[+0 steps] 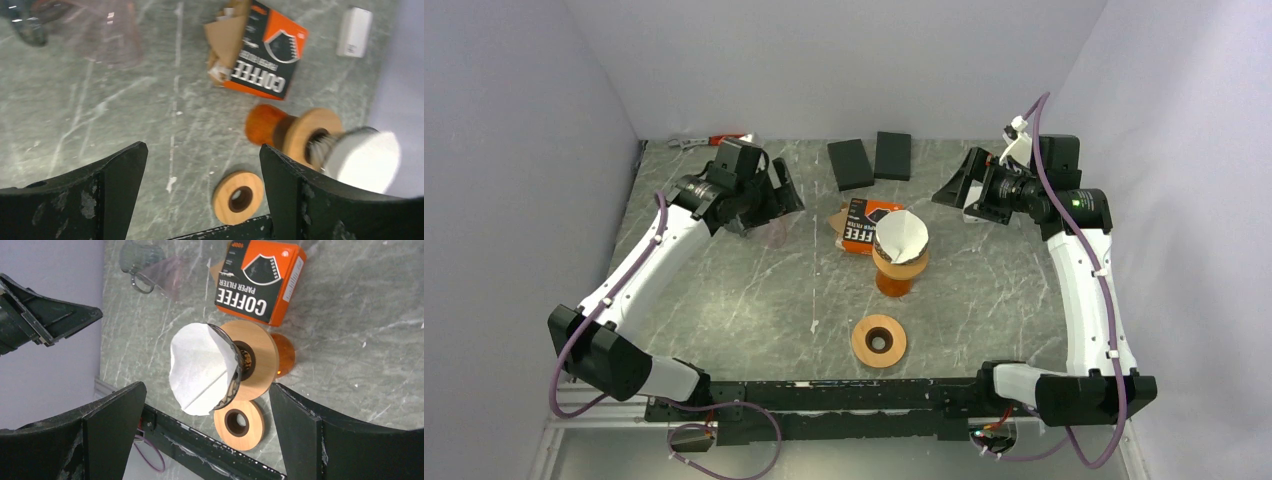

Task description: Place the coffee filter in the dripper

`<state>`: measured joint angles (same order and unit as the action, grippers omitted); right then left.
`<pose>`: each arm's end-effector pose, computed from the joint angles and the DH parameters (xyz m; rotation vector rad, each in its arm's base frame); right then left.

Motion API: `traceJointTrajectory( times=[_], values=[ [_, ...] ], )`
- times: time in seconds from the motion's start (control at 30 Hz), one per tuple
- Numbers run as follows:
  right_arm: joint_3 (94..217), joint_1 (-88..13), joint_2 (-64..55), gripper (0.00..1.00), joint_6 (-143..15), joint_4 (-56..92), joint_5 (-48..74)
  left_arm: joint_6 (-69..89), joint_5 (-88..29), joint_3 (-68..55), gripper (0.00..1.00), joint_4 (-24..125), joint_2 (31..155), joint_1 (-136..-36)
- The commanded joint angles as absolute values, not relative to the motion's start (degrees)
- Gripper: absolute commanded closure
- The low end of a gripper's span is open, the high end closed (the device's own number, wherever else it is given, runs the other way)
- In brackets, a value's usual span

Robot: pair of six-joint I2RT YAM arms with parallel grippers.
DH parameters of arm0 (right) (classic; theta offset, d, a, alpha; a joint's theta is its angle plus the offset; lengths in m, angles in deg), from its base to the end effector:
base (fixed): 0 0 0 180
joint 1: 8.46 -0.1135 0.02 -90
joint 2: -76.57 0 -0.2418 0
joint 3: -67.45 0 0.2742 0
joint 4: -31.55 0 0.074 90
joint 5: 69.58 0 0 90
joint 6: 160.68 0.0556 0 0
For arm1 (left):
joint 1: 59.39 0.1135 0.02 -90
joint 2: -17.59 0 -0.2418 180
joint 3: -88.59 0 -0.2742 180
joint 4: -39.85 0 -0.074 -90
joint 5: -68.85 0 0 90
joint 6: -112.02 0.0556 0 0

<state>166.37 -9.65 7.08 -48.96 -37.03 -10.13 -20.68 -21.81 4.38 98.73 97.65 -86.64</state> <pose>0.2680 0.0338 0.3978 0.1134 2.2634 0.8137 0.2991 -0.1548 0.3374 -0.3178 2.3874 -0.6095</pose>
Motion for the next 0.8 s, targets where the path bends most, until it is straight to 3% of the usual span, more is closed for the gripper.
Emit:
traceJointTrajectory(
  times=[0.0,0.47,0.77],
  values=[
    [162.8,-7.5,8.3,0.0,-46.8,-33.2,-10.8,-20.5,-17.4,2.4,0.11,101.2,96.0,-82.3],
    [156.3,-4.9,6.7,0.0,-45.6,-31.3,-14.9,-21.1,-24.0,1.8,0.26,97.0,106.8,-62.9],
    [155.5,-4.7,4.3,0.0,-47.3,-32.3,-17.3,-21.5,-27.2,6.0,0.32,95.5,118.4,-56.4]
  ],
)
